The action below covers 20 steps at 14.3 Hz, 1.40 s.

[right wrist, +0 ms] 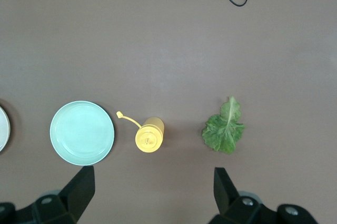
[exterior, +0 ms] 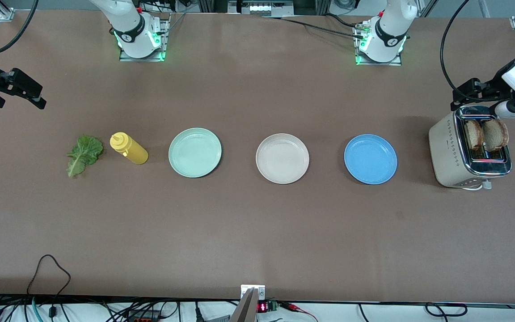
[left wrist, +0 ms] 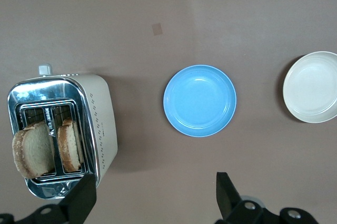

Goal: Make sandwich in beige plate with both arms

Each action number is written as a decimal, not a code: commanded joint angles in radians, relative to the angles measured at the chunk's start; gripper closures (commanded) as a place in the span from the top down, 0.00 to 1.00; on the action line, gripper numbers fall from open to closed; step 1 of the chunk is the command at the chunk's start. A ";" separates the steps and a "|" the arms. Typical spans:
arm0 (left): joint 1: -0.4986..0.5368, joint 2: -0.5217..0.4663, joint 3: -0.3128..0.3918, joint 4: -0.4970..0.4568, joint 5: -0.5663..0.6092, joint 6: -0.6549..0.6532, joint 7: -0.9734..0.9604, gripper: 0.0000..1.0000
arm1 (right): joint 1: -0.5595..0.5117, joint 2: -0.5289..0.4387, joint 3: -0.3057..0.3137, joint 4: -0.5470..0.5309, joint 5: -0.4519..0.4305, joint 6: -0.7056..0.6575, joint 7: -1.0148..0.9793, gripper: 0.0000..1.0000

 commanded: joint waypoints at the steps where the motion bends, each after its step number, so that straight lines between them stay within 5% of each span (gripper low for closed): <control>1: 0.001 0.028 0.001 0.037 0.018 -0.067 0.003 1.00 | 0.003 -0.018 0.000 -0.016 0.008 0.009 0.013 1.00; 13: 0.121 0.151 0.002 0.034 0.093 -0.078 0.049 1.00 | 0.003 -0.019 0.000 -0.016 0.008 0.009 0.013 1.00; 20: 0.188 0.185 0.001 -0.024 0.173 0.078 0.201 1.00 | 0.003 -0.021 0.000 -0.016 0.008 0.009 0.013 1.00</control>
